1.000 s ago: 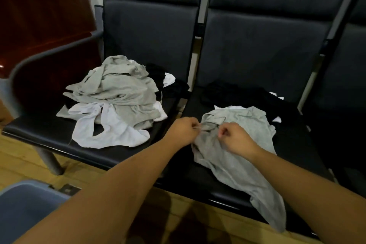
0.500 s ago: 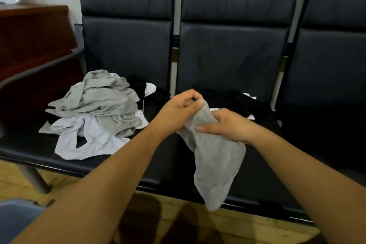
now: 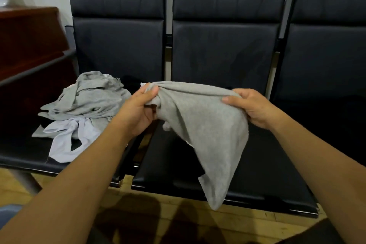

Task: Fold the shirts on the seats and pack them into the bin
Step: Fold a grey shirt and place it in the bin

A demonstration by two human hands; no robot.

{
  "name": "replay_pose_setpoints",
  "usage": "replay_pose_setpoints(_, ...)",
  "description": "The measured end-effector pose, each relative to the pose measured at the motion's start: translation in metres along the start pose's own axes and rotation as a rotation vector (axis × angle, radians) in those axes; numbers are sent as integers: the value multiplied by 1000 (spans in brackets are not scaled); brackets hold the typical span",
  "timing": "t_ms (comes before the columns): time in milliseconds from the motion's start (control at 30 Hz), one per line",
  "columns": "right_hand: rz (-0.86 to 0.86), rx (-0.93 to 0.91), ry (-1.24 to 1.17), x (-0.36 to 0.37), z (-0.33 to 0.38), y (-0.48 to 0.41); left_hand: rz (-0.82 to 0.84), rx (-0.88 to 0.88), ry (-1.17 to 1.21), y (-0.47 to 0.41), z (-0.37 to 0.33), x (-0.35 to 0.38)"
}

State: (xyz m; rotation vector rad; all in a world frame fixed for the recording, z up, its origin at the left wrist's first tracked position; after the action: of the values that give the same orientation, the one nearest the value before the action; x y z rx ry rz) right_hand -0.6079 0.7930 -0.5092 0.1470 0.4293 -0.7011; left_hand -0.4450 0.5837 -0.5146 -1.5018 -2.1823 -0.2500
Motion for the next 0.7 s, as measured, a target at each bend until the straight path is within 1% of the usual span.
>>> replay_pose_setpoints(67, 107, -6, 328, 9, 0, 1, -128, 17, -34, 1, -3, -3)
replay_pose_setpoints(133, 126, -38, 547, 11, 3, 1, -275, 20, -77, 2, -2, -12)
replay_pose_setpoints(233, 31, -115, 712, 6, 16, 1, -382, 25, -106, 4, -6, -19)
replay_pose_setpoints(300, 40, -77, 733, 5, 19, 4, -408, 50, -161, 5, -14, -20)
replay_pose_setpoints(333, 79, -36, 700, 7, 18, 7, -405, 64, -186, 6, -18, -18)
replay_pose_setpoints(367, 133, 5, 602, 11, 16, 12, -405, 75, -198, 6, -21, -18)
replay_pose_setpoints(400, 186, 32, 419, 16, 15, 18, -412, 88, -195, 7, -24, -19)
replay_pose_setpoints(467, 255, 87, -72, 24, 13, 27, -440, 111, -131, 9, -26, -26)
replay_pose_setpoints(500, 276, 106, -193, 24, 9, 30, -453, 121, -99, 11, -27, -28)
replay_pose_setpoints(533, 290, 115, -185, 23, 4, 30, -463, 129, -82, 13, -28, -28)
replay_pose_setpoints(567, 298, 130, -80, 21, -2, 30, -476, 138, -77, 14, -30, -27)
replay_pose_setpoints(633, 312, 126, 350, 15, -15, 26, -516, 151, -108, 16, -36, -28)
replay_pose_setpoints(667, 318, 141, 529, 12, -22, 24, -533, 152, -152, 16, -40, -28)
replay_pose_setpoints(700, 310, 164, 653, 7, -26, 22, -541, 151, -213, 15, -44, -28)
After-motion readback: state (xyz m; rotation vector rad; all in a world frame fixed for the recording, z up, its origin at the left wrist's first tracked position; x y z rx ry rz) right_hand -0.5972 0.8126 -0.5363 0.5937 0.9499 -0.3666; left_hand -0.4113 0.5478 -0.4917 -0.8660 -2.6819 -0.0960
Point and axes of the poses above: each hand's wrist, its own y-axis away from the middle knuckle, its own x-axis out of the palm, z = x × y, the point moved 10 cm from there along -y, towards the middle knuckle, and after that the axes turned 8 degrees about y, right-handed, at the moved point
